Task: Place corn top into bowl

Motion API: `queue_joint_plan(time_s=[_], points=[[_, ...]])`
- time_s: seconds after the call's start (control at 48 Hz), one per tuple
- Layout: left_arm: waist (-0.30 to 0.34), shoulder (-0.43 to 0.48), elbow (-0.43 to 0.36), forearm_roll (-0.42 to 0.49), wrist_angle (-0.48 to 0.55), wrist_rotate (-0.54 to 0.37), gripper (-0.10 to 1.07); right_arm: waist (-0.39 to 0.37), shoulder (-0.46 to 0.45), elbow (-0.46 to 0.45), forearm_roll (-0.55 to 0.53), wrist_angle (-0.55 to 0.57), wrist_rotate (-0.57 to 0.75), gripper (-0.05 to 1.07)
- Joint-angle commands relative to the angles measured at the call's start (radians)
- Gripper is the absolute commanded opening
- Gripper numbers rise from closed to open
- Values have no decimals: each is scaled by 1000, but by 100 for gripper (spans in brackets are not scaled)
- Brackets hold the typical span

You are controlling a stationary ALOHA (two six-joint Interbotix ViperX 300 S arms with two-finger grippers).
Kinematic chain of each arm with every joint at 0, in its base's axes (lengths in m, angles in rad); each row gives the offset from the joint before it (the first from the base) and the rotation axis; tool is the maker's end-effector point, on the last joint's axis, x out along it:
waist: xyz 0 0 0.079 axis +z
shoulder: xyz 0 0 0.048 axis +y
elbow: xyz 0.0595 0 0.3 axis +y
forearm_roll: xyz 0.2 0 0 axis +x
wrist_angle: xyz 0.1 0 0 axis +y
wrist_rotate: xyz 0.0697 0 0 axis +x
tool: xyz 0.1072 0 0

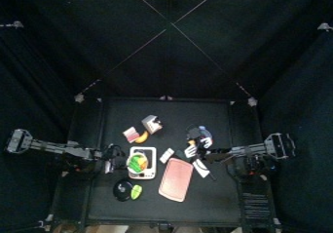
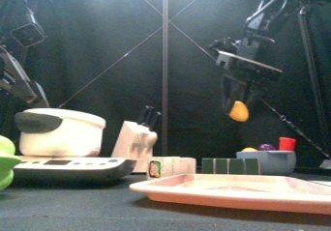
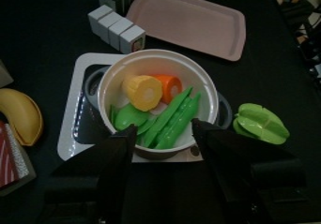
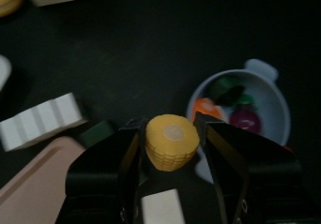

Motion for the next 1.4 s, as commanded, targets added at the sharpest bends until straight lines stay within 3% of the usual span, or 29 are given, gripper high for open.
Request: queue_joint_plan(time_s=[0.0, 0.229, 1.042, 1.375], points=[[2, 6, -29, 14, -11, 0, 87, -61, -54, 40, -15, -3, 0, 73], [5, 6, -29, 15, -11, 0, 87, -137, -78, 133, -6, -60, 0, 73], [5, 6, -25, 15, -11, 0, 87, -137, -52, 176, -14, -138, -2, 74], [5, 6, -23, 14, -8, -2, 87, -135, -43, 178, -12, -150, -3, 89]])
